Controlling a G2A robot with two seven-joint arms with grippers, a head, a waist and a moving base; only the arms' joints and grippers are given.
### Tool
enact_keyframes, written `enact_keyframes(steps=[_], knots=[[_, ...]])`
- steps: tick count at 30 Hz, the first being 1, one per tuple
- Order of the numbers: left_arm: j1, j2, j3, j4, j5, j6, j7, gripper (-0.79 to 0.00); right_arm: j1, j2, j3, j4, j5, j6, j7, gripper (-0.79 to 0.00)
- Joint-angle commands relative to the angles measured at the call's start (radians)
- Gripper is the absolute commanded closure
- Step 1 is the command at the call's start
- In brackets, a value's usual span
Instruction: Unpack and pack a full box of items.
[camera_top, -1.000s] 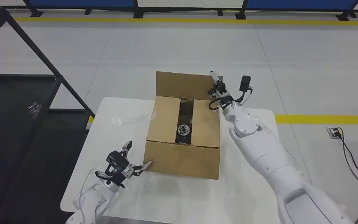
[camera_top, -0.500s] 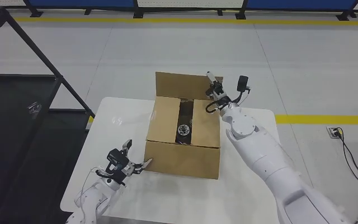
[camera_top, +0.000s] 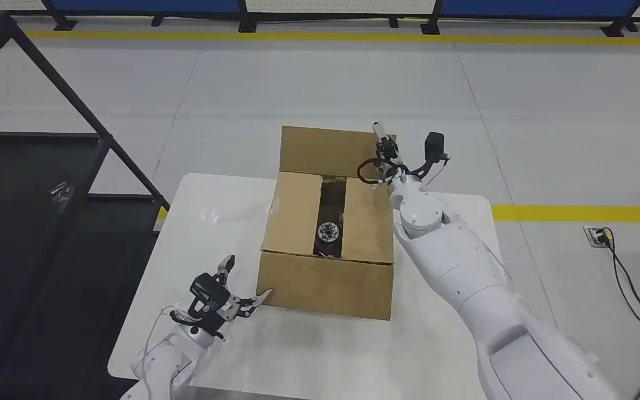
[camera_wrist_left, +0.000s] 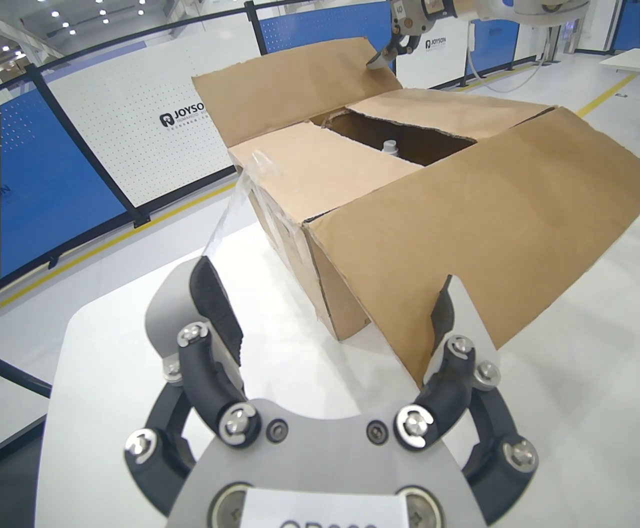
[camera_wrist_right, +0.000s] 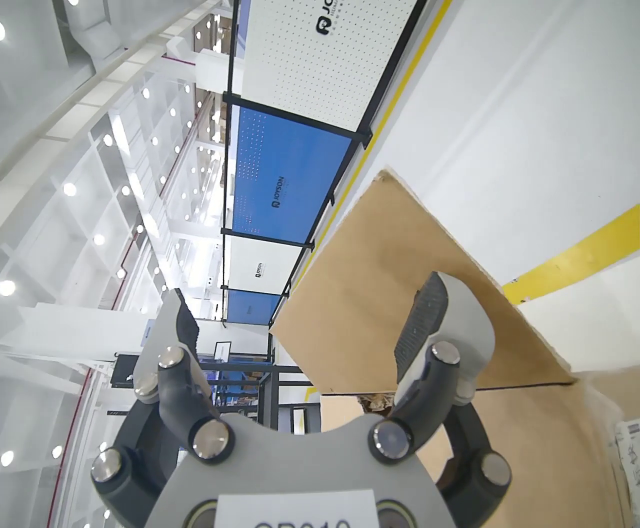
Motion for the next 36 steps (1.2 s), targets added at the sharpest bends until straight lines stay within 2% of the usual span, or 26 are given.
enact_keyframes(steps=[1, 10, 20, 23, 31, 36], knots=[[0.004, 0.001, -0.003, -0.003, -0.003, 0.002, -0.001, -0.785, 0.005, -0.015, -0.003, 0.032, -0.01, 0.008, -0.03, -0.785], [0.003, 0.004, -0.004, -0.002, -0.008, 0.001, 0.0, -0.785, 0.006, -0.054, 0.014, 0.112, -0.018, -0.021, -0.093, -0.785], [-0.009, 0.001, -0.01, 0.007, -0.06, 0.028, 0.029, -0.785, 0.008, -0.061, 0.058, 0.141, -0.008, -0.088, -0.093, -0.785], [-0.008, -0.001, -0.025, 0.005, -0.113, 0.051, 0.049, -0.785, 0.004, -0.055, 0.079, 0.133, 0.013, -0.148, 0.001, -0.785], [-0.008, -0.004, -0.079, 0.013, -0.24, 0.095, 0.085, -0.785, -0.001, -0.019, 0.11, 0.09, 0.004, -0.316, 0.443, -0.785], [-0.011, -0.004, -0.105, 0.017, -0.275, 0.116, 0.091, -0.785, -0.013, -0.008, 0.085, 0.032, -0.091, -0.336, 0.608, -0.785]])
